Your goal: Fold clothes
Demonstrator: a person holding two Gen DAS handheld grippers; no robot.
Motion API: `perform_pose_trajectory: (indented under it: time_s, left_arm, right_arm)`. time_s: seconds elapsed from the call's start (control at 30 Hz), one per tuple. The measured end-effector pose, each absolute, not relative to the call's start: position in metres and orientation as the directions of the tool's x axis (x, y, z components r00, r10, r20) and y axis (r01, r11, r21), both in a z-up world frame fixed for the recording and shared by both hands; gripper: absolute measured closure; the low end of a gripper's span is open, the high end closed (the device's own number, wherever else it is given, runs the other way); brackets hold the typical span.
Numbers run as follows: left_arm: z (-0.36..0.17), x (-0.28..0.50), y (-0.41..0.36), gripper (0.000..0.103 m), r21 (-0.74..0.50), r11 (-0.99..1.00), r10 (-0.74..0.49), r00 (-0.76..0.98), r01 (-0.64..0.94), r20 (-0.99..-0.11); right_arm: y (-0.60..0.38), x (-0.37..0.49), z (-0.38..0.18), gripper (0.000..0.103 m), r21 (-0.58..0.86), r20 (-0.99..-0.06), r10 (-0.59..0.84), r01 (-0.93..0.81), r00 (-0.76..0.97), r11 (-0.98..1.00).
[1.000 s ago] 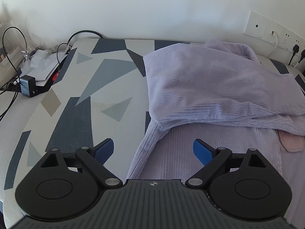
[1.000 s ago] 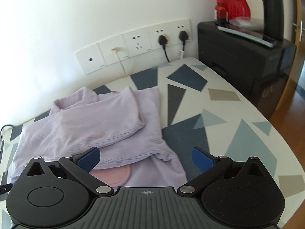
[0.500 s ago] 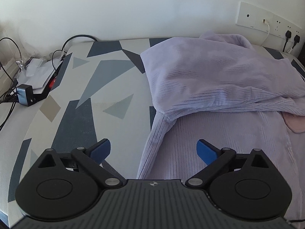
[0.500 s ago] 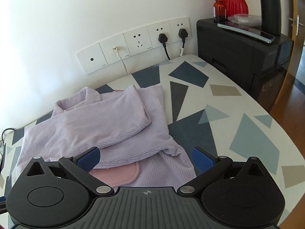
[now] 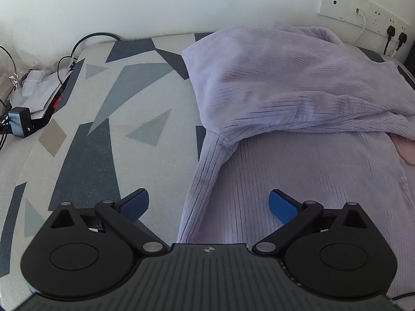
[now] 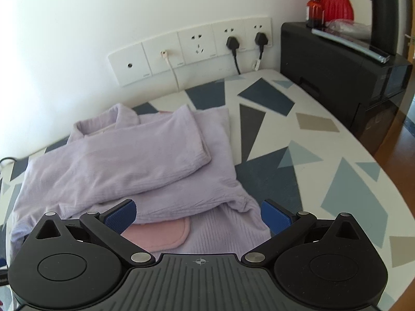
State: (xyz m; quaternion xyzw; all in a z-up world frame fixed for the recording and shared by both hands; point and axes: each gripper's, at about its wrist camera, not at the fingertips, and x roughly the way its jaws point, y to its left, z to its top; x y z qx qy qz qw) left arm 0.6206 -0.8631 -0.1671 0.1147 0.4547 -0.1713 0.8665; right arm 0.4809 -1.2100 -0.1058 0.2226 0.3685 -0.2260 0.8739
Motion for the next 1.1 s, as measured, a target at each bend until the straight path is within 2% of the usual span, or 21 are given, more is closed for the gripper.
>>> perform_pose_trajectory:
  time_s: [0.1, 0.27, 0.43, 0.8, 0.87, 0.9, 0.93, 0.97, 1.1]
  left_arm:
    - [-0.165, 0.621, -0.857, 0.002, 0.010, 0.920, -0.216, 0.528, 0.391, -0.821]
    - [-0.168, 0.619, -0.854, 0.002, -0.009, 0.921, -0.230, 0.524, 0.391, -0.820]
    - [-0.170, 0.618, -0.860, 0.002, 0.010, 0.913, -0.232, 0.539, 0.408, -0.809]
    - [-0.176, 0.633, -0.871, 0.002, 0.024, 0.923, -0.212, 0.562, 0.383, -0.800]
    - [-0.177, 0.638, -0.874, 0.002, 0.034, 0.924, -0.205, 0.568, 0.381, -0.797]
    - [-0.178, 0.640, -0.875, 0.002, 0.045, 0.924, -0.196, 0.574, 0.379, -0.795]
    - [-0.178, 0.643, -0.876, 0.002, 0.057, 0.925, -0.187, 0.582, 0.376, -0.791]
    - [-0.178, 0.645, -0.878, 0.002, 0.070, 0.925, -0.179, 0.590, 0.374, -0.787]
    - [-0.179, 0.653, -0.882, 0.002, 0.126, 0.922, -0.142, 0.620, 0.367, -0.772]
  right_arm:
    - [-1.215, 0.480, -0.109, 0.002, 0.272, -0.728, -0.199, 0.543, 0.657, 0.795]
    - [-1.232, 0.486, -0.113, 0.020, 0.357, -0.663, -0.161, 0.497, 0.731, 0.791]
    - [-1.251, 0.508, -0.125, 0.040, 0.451, -0.638, -0.105, 0.480, 0.763, 0.753]
    - [-1.281, 0.558, -0.179, 0.043, 0.588, -0.668, -0.080, 0.590, 0.740, 0.553]
    - [-1.282, 0.563, -0.180, 0.051, 0.591, -0.673, -0.086, 0.605, 0.734, 0.534]
    - [-1.281, 0.568, -0.178, 0.068, 0.579, -0.687, -0.082, 0.613, 0.722, 0.537]
    - [-1.281, 0.572, -0.176, 0.090, 0.571, -0.697, -0.075, 0.615, 0.713, 0.544]
    - [-1.278, 0.575, -0.169, 0.095, 0.570, -0.690, -0.072, 0.602, 0.720, 0.559]
    - [-1.264, 0.582, -0.123, 0.095, 0.573, -0.593, -0.094, 0.501, 0.800, 0.648]
